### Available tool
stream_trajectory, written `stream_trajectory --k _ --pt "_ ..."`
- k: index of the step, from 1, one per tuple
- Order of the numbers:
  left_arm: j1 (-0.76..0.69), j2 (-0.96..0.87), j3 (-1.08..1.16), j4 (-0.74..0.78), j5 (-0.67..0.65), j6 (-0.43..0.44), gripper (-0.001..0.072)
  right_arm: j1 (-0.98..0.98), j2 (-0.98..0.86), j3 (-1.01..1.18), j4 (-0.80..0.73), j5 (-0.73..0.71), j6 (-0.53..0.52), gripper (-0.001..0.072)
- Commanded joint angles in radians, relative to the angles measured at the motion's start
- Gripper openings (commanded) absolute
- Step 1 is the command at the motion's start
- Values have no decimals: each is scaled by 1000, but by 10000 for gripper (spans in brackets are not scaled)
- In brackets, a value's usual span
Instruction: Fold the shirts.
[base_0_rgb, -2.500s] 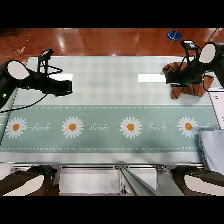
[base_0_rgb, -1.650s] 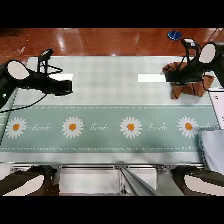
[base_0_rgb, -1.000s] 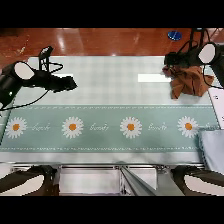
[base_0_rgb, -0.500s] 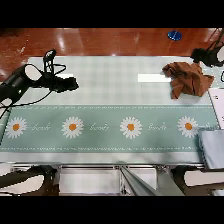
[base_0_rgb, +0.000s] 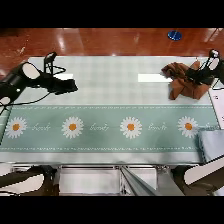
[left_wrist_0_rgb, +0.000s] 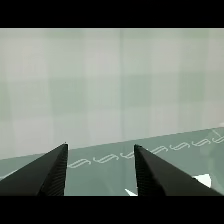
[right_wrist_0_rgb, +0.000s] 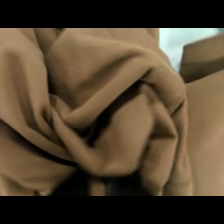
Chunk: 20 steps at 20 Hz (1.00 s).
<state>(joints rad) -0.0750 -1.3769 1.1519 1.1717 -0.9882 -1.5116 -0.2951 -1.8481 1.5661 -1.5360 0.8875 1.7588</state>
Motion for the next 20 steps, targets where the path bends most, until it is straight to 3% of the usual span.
stream_trajectory --k 1,4,12,17,20 --pt "89 29 93 -6 -187 1 508 0 -17 5 255 63 -168 30" --pt "188 163 127 -76 -241 64 507 10 52 61 454 72 -311 29" --pt "167 577 -217 -122 -192 64 508 140 431 326 465 48 -435 29" --pt "150 607 -348 -121 -160 64 508 249 554 495 460 79 -457 29" --pt "150 605 -357 -122 -118 80 507 340 613 494 491 254 -492 29"
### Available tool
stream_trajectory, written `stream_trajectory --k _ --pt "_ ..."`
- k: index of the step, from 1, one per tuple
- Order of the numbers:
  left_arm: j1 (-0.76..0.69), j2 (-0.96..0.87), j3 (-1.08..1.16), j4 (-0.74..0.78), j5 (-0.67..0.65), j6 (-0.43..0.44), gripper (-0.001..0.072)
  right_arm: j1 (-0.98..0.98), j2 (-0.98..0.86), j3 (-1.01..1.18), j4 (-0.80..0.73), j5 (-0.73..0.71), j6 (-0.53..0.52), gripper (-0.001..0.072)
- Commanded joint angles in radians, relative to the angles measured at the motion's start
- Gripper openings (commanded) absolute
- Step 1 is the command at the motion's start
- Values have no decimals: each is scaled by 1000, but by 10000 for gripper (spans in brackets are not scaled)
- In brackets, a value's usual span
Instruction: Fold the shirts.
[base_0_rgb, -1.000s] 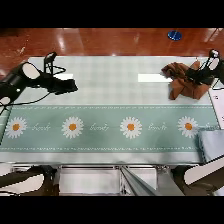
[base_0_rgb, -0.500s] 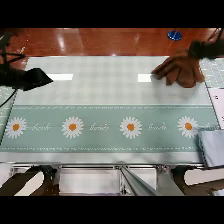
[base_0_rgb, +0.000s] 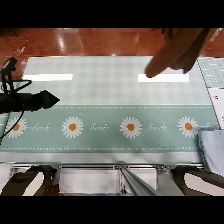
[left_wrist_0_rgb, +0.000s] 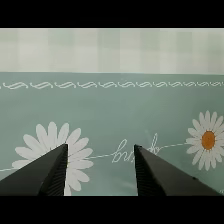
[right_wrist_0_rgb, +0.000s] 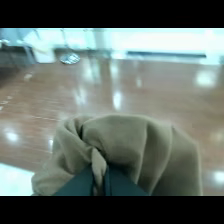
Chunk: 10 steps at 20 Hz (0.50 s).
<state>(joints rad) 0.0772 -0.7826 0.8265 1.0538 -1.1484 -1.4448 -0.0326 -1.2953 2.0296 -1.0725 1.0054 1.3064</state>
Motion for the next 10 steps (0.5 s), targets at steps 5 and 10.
stream_trajectory --k 5,10 --pt "-2 11 -30 -4 72 31 508 363 72 -152 23 295 -49 29" --pt "-2 10 -31 -4 67 39 508 596 70 -613 -8 62 39 29"
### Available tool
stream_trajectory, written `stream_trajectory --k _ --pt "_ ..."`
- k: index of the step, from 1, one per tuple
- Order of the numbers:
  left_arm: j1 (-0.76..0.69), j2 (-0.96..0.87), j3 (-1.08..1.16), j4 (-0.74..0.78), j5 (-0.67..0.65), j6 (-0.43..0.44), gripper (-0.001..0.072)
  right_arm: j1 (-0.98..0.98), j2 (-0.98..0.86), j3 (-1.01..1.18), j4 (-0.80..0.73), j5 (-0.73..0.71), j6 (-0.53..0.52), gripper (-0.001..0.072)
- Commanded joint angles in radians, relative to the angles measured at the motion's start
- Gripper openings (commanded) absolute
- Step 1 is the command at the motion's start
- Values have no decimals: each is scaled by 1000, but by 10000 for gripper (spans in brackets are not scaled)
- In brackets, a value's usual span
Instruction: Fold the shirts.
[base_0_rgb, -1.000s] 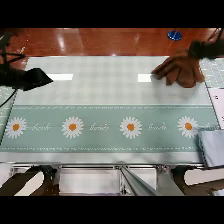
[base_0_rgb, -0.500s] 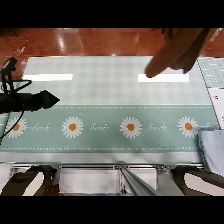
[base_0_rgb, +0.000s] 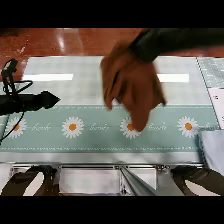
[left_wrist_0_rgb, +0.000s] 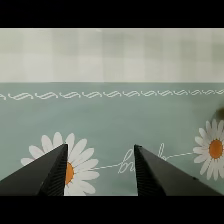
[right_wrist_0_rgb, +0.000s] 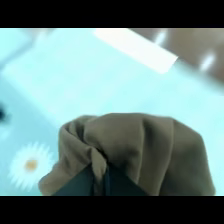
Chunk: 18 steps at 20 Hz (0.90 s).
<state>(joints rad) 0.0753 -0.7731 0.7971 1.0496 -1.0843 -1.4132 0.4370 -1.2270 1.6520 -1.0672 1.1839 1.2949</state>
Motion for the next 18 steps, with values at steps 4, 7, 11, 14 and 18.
stream_trajectory --k 4,7,11,14,18 --pt "-1 0 -2 0 2 6 508 201 -82 -509 83 -296 104 29" --pt "-1 0 -10 -39 -5 7 508 220 -182 -526 114 -309 127 178" --pt "-1 0 -80 -108 -11 7 508 139 -187 -484 142 -239 102 415" --pt "0 -26 -126 -101 -71 6 507 -117 -27 -446 136 -176 83 415" --pt "-1 -99 -248 -103 -122 6 507 -526 206 -584 -36 -72 117 413"
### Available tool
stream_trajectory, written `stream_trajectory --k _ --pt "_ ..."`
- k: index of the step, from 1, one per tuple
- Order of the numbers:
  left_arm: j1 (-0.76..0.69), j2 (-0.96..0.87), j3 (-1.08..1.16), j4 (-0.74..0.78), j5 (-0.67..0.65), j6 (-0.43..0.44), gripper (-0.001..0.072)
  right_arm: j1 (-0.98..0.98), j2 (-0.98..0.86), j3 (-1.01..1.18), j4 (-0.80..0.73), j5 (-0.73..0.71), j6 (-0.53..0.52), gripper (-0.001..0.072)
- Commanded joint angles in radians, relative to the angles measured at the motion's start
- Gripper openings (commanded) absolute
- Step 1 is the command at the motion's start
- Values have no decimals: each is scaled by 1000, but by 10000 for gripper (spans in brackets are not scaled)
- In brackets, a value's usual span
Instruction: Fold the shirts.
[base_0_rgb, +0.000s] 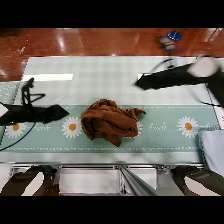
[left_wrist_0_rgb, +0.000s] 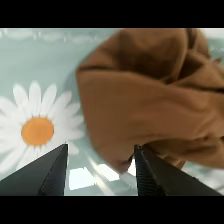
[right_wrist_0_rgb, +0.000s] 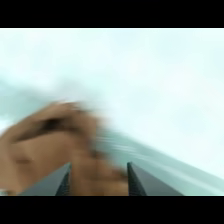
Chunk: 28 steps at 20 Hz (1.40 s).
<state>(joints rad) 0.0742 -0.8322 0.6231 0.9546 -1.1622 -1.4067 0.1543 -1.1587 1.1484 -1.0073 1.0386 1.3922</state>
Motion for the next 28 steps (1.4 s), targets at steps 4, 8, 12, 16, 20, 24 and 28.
stream_trajectory --k 4,8,12,16,20,24,28 --pt "-30 -72 -229 -242 57 177 508 -510 276 -503 56 17 1 409" --pt "-168 -143 -268 -264 204 176 510 -515 293 -697 211 11 -102 409" --pt "-293 -228 -266 -367 382 173 509 -444 293 -706 218 9 -107 409" --pt "-329 -325 -214 -407 451 173 502 -328 293 -706 203 -5 -77 409" --pt "-328 -385 -135 -405 358 220 16 -190 249 -726 161 -35 7 409" --pt "-328 -382 -116 -405 323 228 16 20 146 -735 284 -153 10 408" --pt "-324 -382 -114 -405 316 228 16 148 50 -732 449 -278 -40 409"
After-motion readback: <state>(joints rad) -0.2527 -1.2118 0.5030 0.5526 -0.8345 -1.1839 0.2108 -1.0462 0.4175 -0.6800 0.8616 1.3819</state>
